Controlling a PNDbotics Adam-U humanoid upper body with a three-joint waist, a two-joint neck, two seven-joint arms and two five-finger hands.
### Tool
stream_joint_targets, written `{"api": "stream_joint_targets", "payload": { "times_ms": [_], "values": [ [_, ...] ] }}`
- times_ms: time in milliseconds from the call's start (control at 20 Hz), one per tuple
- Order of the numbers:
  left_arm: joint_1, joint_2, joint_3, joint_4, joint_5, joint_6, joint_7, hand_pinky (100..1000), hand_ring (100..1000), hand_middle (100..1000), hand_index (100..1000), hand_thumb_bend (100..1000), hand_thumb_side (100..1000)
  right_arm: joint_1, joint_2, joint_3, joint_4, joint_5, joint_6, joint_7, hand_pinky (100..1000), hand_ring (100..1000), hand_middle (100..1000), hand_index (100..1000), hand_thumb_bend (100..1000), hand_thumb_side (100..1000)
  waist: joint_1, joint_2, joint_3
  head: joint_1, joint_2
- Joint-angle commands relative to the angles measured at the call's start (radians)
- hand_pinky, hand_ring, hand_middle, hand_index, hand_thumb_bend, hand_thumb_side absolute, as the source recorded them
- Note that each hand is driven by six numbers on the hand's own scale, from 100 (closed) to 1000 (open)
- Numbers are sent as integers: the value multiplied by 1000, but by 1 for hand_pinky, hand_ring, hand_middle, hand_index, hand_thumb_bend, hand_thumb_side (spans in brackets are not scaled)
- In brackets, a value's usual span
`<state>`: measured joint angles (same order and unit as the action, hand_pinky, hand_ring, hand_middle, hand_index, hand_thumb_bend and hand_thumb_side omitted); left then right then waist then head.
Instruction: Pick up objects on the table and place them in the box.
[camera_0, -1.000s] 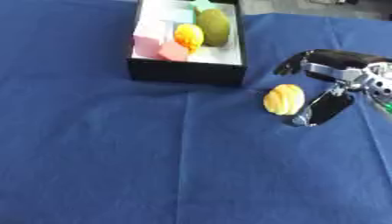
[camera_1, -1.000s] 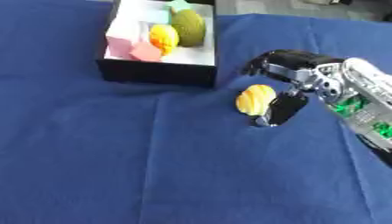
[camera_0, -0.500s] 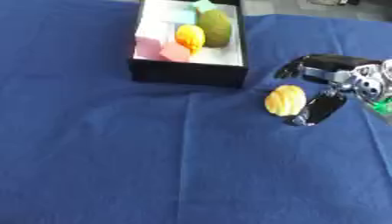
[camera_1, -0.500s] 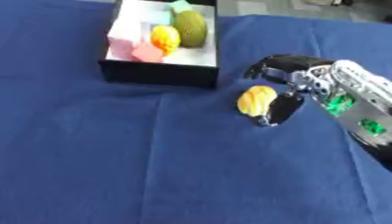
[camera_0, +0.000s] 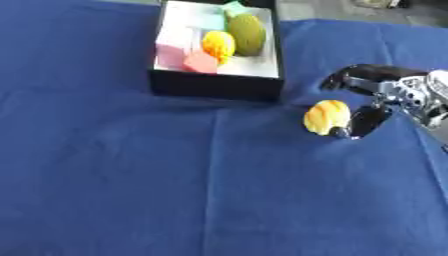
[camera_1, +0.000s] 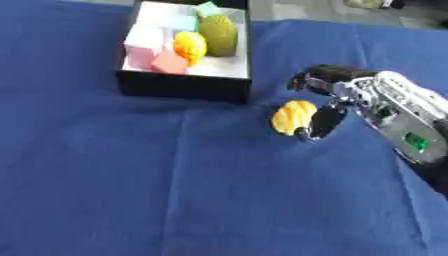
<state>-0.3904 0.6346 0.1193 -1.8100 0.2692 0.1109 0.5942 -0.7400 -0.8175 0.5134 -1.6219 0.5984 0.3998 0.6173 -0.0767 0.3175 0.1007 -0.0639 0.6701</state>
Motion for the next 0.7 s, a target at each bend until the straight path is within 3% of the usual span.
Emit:
{"api": "stream_joint_targets", "payload": {
  "times_ms": [50,400,600,700],
  "values": [
    [-14,18,6,-15,-4,-2,-4,764,785,769,794,100,554,-23,-7,-2,38,15,-16,10,868,875,818,878,465,138,18,-7,3,-4,-17],
    [-16,14,8,-18,-8,-2,-3,764,785,769,794,100,552,-45,35,10,138,28,-40,2,852,841,753,819,450,106,19,0,11,-7,-23],
    [-15,10,7,-17,-9,-3,-3,765,785,769,794,100,553,-48,48,6,175,13,-37,-12,835,814,722,784,394,100,17,-1,11,-7,-25],
    [-14,9,7,-17,-10,-3,-3,764,785,769,794,100,554,-49,52,5,187,7,-33,-18,818,786,665,742,376,100,17,-1,11,-6,-26]
  ]
}}
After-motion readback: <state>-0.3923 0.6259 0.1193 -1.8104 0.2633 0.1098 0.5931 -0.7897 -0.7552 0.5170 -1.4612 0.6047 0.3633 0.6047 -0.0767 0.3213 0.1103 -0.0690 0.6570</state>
